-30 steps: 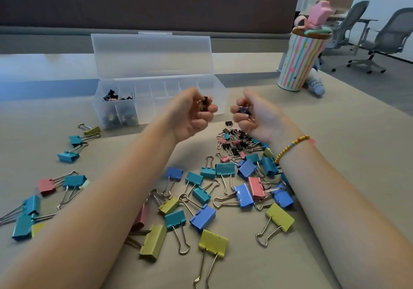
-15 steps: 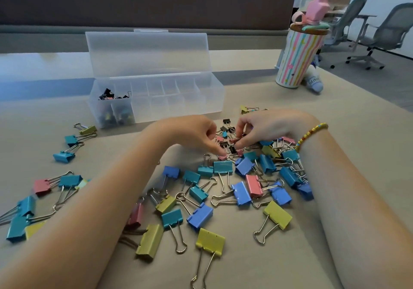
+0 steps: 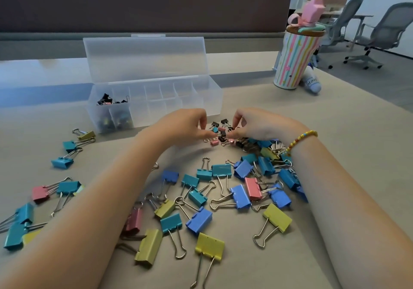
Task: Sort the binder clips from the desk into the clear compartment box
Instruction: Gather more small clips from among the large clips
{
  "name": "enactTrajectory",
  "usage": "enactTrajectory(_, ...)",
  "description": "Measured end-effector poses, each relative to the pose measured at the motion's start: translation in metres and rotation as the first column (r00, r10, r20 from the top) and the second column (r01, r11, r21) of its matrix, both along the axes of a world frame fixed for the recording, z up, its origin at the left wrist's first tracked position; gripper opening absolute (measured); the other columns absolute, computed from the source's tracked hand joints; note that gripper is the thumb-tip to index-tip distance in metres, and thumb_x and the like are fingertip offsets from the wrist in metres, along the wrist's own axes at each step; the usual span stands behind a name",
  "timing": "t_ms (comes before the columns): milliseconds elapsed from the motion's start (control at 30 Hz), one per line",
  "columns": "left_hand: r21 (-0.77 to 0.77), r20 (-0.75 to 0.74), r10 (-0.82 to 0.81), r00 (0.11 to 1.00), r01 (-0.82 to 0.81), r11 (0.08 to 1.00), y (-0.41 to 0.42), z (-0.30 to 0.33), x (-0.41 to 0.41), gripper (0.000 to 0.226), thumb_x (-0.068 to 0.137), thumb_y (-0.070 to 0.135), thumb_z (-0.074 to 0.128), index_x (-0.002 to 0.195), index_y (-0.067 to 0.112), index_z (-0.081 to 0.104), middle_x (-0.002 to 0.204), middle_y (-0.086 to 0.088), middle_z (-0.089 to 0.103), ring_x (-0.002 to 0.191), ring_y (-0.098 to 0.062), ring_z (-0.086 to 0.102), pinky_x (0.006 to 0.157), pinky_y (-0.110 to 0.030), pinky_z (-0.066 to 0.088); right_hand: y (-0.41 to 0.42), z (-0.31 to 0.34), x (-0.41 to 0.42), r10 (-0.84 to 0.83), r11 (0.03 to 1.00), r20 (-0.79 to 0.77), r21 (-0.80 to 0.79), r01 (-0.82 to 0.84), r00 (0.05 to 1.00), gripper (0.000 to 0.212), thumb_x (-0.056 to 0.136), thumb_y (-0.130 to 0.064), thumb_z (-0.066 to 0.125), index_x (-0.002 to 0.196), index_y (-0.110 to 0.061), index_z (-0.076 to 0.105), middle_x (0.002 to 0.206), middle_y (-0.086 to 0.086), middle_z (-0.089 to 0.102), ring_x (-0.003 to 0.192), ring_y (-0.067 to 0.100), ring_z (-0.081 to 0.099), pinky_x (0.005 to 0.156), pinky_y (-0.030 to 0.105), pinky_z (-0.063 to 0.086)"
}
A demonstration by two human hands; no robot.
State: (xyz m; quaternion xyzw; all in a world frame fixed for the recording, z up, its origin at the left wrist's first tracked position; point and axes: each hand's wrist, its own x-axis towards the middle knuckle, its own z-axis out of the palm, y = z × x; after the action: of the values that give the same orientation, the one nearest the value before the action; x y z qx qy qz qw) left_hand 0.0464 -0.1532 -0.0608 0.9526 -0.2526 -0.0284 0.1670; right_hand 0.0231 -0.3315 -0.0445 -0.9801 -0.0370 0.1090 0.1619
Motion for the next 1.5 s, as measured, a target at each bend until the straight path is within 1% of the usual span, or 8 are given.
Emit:
enactTrajectory(133,0.0,-0.114,-0.085,0.99,0.086,0.996,0.002,0.011,-0.006,0.036,0.08,0.042,0.066,0.105,0.023,0.05,0.072,0.015,0.038,0.065,-0.004,0.038,0.056,-0.017,0.031,-0.003,0.019,-0.013,0.111,0.99,-0.121,-0.077,-0.121,0.986,0.034,0.084,-0.044,0.063,0.108,-0.024,0.051,0.082,-0.012,0.043,0.075,0.004,0.042,0.066,0.024,0.034)
enactTrajectory(367,0.073,-0.04,-0.033,0.999,0.036,0.997,0.005,-0.001,-0.002,0.048,0.078,0.043,0.068,0.114,0.018,0.049,0.085,0.006,0.044,0.085,-0.016,0.043,0.071,-0.026,0.033,0.018,0.013,-0.019,0.138,0.941,-0.25,-0.269,-0.206,0.958,0.037,0.081,-0.044,0.066,0.102,-0.019,0.051,0.098,-0.001,0.054,0.087,0.015,0.047,0.072,0.027,0.039)
enactTrajectory(633,0.054,-0.032,-0.019,0.999,0.021,0.998,0.002,-0.005,0.0,0.043,0.079,0.043,0.067,0.111,0.019,0.052,0.093,0.004,0.047,0.086,-0.016,0.044,0.073,-0.027,0.038,0.016,-0.005,-0.004,0.05,0.991,-0.004,-0.122,-0.05,0.999,0.026,0.085,-0.038,0.064,0.094,-0.019,0.048,0.084,-0.002,0.049,0.079,0.014,0.045,0.056,0.023,0.032)
enactTrajectory(833,0.067,-0.033,-0.008,0.999,0.01,0.998,0.002,-0.003,-0.002,0.048,0.082,0.042,0.064,0.122,0.019,0.049,0.105,-0.002,0.056,0.087,-0.016,0.045,0.076,-0.028,0.04,0.01,-0.005,0.002,-0.05,0.997,0.2,0.073,0.036,0.979,0.02,0.087,-0.036,0.061,0.095,-0.021,0.05,0.086,-0.006,0.049,0.081,0.014,0.046,0.061,0.025,0.034)
enactTrajectory(1000,0.131,-0.072,-0.001,0.997,0.011,0.991,0.003,-0.001,-0.004,0.058,0.089,0.04,0.056,0.14,0.019,0.039,0.135,-0.006,0.05,0.119,-0.023,0.047,0.096,-0.031,0.038,0.002,0.007,-0.006,-0.004,0.997,-0.037,-0.078,0.002,0.999,0.066,0.078,-0.05,0.067,0.133,-0.023,0.041,0.134,0.004,0.048,0.117,0.021,0.046,0.093,0.034,0.039)
enactTrajectory(1133,0.166,-0.067,-0.02,0.998,0.031,0.986,0.002,-0.002,-0.003,0.041,0.092,0.037,0.052,0.128,0.018,0.05,0.122,-0.007,0.057,0.097,-0.017,0.046,0.083,-0.028,0.038,0.013,0.003,-0.009,0.045,0.978,-0.044,-0.202,-0.053,0.998,0.085,0.078,-0.054,0.064,0.145,-0.019,0.026,0.147,0.004,0.037,0.13,0.023,0.039,0.103,0.038,0.036)
enactTrajectory(1333,0.173,-0.111,0.019,0.994,0.001,0.985,0.001,-0.007,-0.002,0.039,0.094,0.035,0.049,0.125,0.013,0.041,0.119,-0.011,0.057,0.089,-0.018,0.045,0.08,-0.028,0.039,0.023,-0.004,-0.008,0.058,0.978,-0.04,-0.199,-0.064,0.998,0.067,0.087,-0.053,0.053,0.133,-0.009,0.034,0.118,0.008,0.054,0.089,0.017,0.046,0.07,0.027,0.038)
enactTrajectory(1500,0.188,-0.123,0.026,0.992,-0.003,0.982,-0.001,-0.007,-0.003,0.038,0.096,0.034,0.046,0.123,0.01,0.038,0.113,-0.012,0.058,0.087,-0.021,0.048,0.08,-0.032,0.042,0.027,-0.007,-0.008,0.069,0.981,0.002,-0.181,-0.068,0.998,0.046,0.097,-0.036,0.046,0.13,-0.007,0.036,0.079,-0.001,0.045,0.065,0.007,0.04,0.05,0.022,0.029)
